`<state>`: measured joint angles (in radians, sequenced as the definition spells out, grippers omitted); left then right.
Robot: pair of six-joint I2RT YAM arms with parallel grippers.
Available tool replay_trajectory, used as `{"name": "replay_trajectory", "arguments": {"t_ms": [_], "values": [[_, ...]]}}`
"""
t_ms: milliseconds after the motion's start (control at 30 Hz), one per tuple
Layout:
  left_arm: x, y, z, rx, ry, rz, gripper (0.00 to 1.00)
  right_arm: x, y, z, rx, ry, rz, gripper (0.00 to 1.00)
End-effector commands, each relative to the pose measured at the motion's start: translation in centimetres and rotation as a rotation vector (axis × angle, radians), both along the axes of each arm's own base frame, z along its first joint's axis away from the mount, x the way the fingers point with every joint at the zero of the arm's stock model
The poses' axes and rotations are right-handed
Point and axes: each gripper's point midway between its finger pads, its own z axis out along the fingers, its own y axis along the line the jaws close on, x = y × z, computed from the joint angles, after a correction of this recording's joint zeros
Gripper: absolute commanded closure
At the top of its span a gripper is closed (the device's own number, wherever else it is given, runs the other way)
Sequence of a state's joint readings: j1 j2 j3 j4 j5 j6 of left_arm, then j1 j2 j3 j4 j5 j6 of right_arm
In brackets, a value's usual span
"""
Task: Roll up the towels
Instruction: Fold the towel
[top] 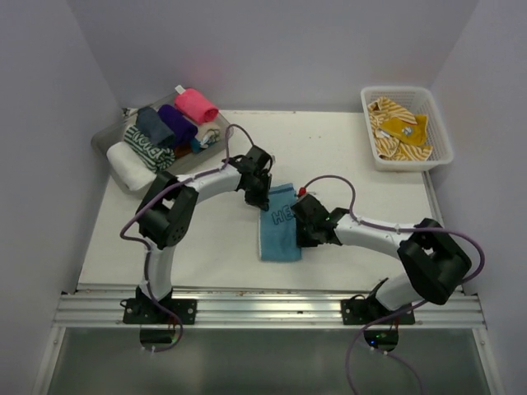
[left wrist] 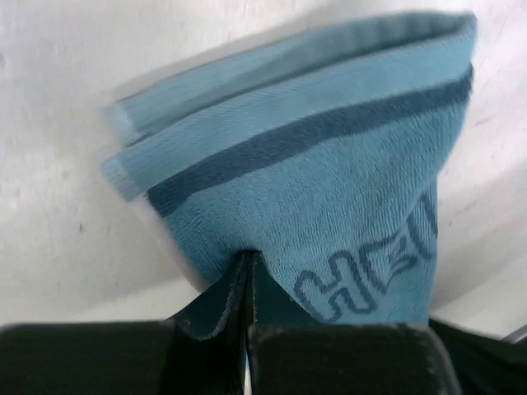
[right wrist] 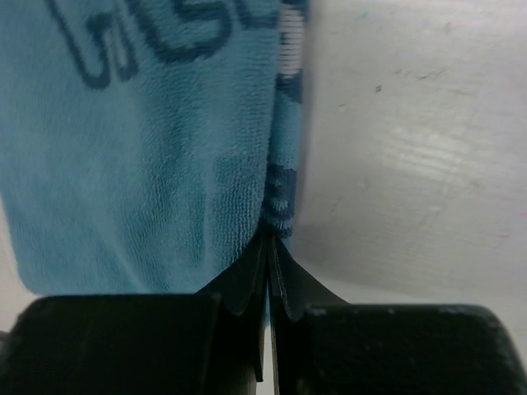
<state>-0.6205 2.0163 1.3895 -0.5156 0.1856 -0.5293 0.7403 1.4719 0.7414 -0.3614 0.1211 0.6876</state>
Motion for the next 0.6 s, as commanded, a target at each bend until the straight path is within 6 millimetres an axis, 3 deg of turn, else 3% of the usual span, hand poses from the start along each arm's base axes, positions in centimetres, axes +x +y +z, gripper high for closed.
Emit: {"name": "replay_trajectory", "arguments": {"t_ms": [0,67,133,233,267,333,367,433,467,533,567], "values": [[3.5,-0.3,-0.9,0.027,-0.058,0.003,1.0,-0.9,2.0,-0.3,0.056,0.014,-0.036,0.96],[4.6,0.0,-1.4,0.035,-0.054,0.012,1.0,-0.7,1.6,-0.1,0.043,0.003,-0.06,0.98],[6.1,-0.3,-0.4,0.017,-0.086,0.021,1.0,-0.4,0.9,0.7,0.03,-0.034,-0.074,0.97],[7.0,-0.1,2.2,-0.002,-0.116,0.024,1.0,0.1,0.5,3.2,0.036,-0.103,-0.058,0.96],[7.0,-0.1,4.0,-0.014,-0.141,0.024,1.0,0.2,0.7,4.5,0.051,-0.145,-0.034,0.96],[6.1,0.4,5.3,-0.028,-0.148,0.025,1.0,0.4,1.3,5.6,0.073,-0.178,-0.008,0.94],[5.8,0.3,7.6,-0.068,-0.183,0.025,1.0,0.3,1.7,5.9,0.076,-0.185,0.022,0.94],[3.8,1.2,7.3,-0.075,-0.161,0.025,1.0,0.7,2.4,6.3,0.077,-0.191,0.048,0.94],[3.3,1.3,8.7,-0.1,-0.185,0.028,1.0,0.5,2.9,6.3,0.071,-0.194,0.082,0.93],[1.3,2.3,7.6,-0.088,-0.143,0.025,1.0,0.8,3.8,6.0,0.043,-0.205,0.12,0.89],[0.6,2.5,8.2,-0.103,-0.146,0.026,1.0,0.3,4.5,5.9,0.021,-0.217,0.178,0.87]]}}
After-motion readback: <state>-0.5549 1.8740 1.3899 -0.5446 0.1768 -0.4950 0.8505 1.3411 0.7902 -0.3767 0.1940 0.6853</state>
